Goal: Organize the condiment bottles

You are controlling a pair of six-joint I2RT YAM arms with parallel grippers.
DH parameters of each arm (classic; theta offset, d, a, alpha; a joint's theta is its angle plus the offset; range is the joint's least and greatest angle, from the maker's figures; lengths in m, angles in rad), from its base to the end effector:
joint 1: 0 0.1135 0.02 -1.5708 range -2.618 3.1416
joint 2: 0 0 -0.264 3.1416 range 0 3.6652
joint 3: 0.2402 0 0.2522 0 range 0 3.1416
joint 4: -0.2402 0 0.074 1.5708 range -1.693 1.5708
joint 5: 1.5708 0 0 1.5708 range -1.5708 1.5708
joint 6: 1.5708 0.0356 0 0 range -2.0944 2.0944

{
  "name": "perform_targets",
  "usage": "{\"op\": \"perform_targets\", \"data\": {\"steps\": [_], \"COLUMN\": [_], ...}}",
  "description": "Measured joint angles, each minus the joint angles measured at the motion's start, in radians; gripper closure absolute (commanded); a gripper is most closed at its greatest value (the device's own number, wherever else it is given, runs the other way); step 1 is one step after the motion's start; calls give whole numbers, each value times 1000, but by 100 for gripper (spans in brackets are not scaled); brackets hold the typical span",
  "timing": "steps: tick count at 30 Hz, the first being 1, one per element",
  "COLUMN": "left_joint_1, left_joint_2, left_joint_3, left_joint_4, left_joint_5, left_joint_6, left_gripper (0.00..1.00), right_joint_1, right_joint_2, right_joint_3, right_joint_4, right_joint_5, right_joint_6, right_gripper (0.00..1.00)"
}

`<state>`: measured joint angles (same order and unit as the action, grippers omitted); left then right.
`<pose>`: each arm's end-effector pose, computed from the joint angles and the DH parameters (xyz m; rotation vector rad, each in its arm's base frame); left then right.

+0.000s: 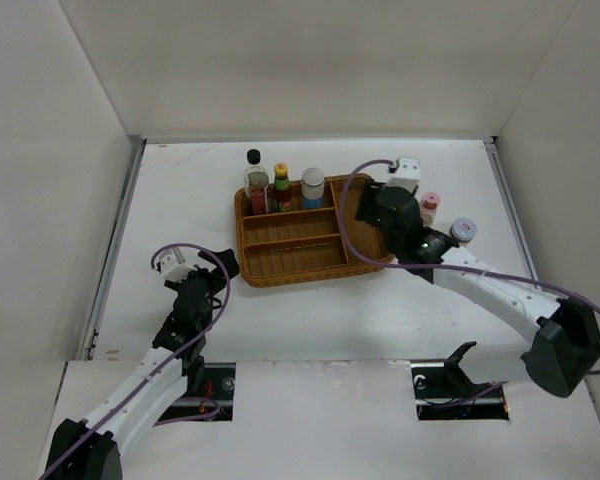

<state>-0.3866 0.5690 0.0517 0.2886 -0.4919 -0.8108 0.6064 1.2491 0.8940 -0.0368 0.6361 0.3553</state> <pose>0.1386 -0.0383 0.1629 -0.7121 1.6438 -0.4218 0.2437 0.1433 0.2958 0.1715 1.8754 0.0321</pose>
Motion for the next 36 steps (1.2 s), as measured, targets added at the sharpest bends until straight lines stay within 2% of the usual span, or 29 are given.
{"op": "perform_targets", "data": {"steps": [7, 13, 17, 24, 27, 30, 32, 36], "left_joint_1": [1, 7, 7, 7, 7, 7, 7, 7], "left_joint_2": [-39, -43, -47, -50, -49, -47, -50, -42], "left_joint_3": [0, 0, 0, 0, 0, 0, 0, 0], "left_joint_4": [-2, -8, -8, -8, -8, -8, -8, -7], "left_joint_5": [0, 5, 6, 7, 6, 7, 7, 7], "left_joint_6": [0, -1, -1, -1, -1, -1, -1, -1], "left_gripper": [0, 0, 0, 0, 0, 0, 0, 0], "right_joint_1": [256, 345, 358, 356, 356, 356, 357, 358], "right_joint_2": [295, 584, 692, 740, 763, 782, 785, 772], "right_joint_3": [328, 558, 613, 616, 616, 616, 616, 609], "right_joint_4": [77, 89, 89, 90, 97, 97, 94, 98], "right_joint_5": [-97, -165, -188, -188, -188, -188, -191, -199], "right_joint_6": [0, -9, -12, -16, -16, -19, -17, -19], "right_gripper": [52, 52, 52, 48, 41, 24, 17, 11]}}
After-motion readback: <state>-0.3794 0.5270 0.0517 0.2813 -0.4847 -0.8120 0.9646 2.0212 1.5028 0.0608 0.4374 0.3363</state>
